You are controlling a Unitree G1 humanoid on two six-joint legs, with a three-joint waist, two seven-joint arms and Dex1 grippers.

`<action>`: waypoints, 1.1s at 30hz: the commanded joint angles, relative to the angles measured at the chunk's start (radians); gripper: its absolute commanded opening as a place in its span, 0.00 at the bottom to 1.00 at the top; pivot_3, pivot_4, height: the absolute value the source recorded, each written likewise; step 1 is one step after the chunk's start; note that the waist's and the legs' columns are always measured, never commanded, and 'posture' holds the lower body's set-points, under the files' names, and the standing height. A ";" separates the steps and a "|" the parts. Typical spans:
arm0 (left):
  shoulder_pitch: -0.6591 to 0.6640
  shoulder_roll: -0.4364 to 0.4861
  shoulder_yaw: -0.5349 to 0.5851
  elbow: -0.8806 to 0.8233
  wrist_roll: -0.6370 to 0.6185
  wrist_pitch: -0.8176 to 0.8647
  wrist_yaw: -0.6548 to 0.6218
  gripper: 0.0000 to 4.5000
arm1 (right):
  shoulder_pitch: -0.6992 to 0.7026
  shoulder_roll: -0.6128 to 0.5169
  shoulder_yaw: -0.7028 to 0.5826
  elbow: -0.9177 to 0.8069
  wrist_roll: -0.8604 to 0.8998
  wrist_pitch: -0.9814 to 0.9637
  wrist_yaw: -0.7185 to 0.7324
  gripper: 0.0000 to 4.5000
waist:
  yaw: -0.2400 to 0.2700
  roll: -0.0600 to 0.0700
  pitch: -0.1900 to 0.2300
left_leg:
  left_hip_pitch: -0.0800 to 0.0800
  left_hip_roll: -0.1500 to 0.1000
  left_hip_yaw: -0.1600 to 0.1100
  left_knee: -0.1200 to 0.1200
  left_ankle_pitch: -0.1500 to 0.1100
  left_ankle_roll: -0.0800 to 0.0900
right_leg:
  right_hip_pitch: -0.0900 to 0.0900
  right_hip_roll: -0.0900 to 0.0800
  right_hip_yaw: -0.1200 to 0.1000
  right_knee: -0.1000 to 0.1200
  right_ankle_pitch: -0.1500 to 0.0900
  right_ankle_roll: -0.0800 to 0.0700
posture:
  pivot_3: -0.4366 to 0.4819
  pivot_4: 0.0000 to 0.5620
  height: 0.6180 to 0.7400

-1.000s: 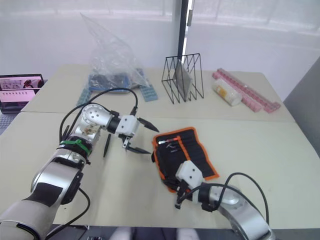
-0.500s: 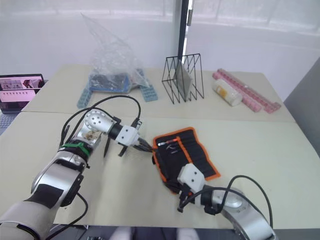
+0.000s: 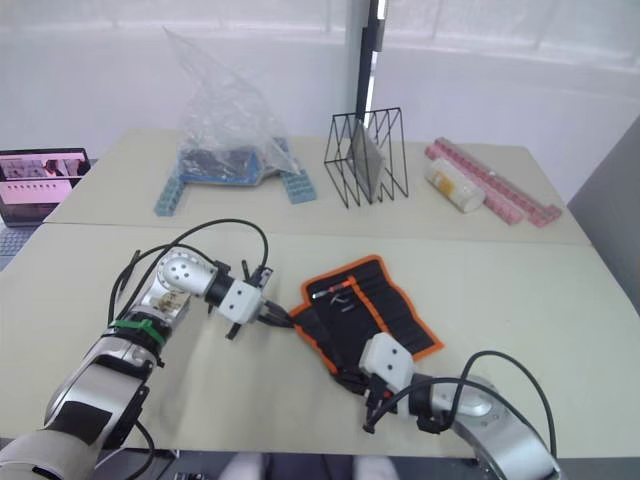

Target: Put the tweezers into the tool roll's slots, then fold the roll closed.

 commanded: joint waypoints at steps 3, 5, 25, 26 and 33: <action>0.027 0.015 -0.001 -0.066 0.017 0.011 0.051 0.00 | -0.013 -0.012 -0.032 -0.056 0.051 0.035 0.014 0.20 | 0.001 0.000 0.000 | 0.000 0.000 0.000 0.002 0.000 0.000 | 0.000 0.000 0.000 0.002 0.000 0.000 | 0.48 0.27 0.82; 0.031 0.021 -0.005 -0.064 0.026 0.004 0.060 0.00 | -0.019 -0.013 -0.044 -0.076 0.084 0.087 0.003 0.35 | 0.000 0.000 0.000 | 0.000 0.000 0.000 0.003 0.000 0.000 | 0.000 0.000 0.000 0.004 -0.001 0.001 | 0.48 0.27 0.82; 0.020 0.040 -0.010 -0.029 0.042 -0.051 0.102 0.00 | -0.060 0.190 -0.067 0.052 0.187 0.185 -0.188 0.00 | -0.002 0.000 0.000 | 0.000 0.000 -0.001 0.005 0.000 0.000 | 0.000 0.000 0.000 0.007 -0.001 0.001 | 0.48 0.27 0.82; 0.020 0.040 -0.010 -0.028 0.042 -0.052 0.103 0.00 | -0.059 0.188 -0.049 0.065 0.169 0.178 -0.188 0.00 | -0.002 0.000 0.000 | 0.000 0.000 -0.001 0.005 0.000 0.000 | 0.000 0.000 0.000 0.007 -0.001 0.001 | 0.48 0.27 0.82; 0.025 0.038 0.003 -0.048 0.015 -0.036 0.106 0.06 | -0.050 0.150 0.038 0.164 0.069 0.208 -0.182 0.00 | -0.001 0.000 0.000 | 0.001 0.000 -0.001 0.005 0.000 0.000 | 0.001 0.000 0.000 0.007 -0.001 0.001 | 0.48 0.27 0.82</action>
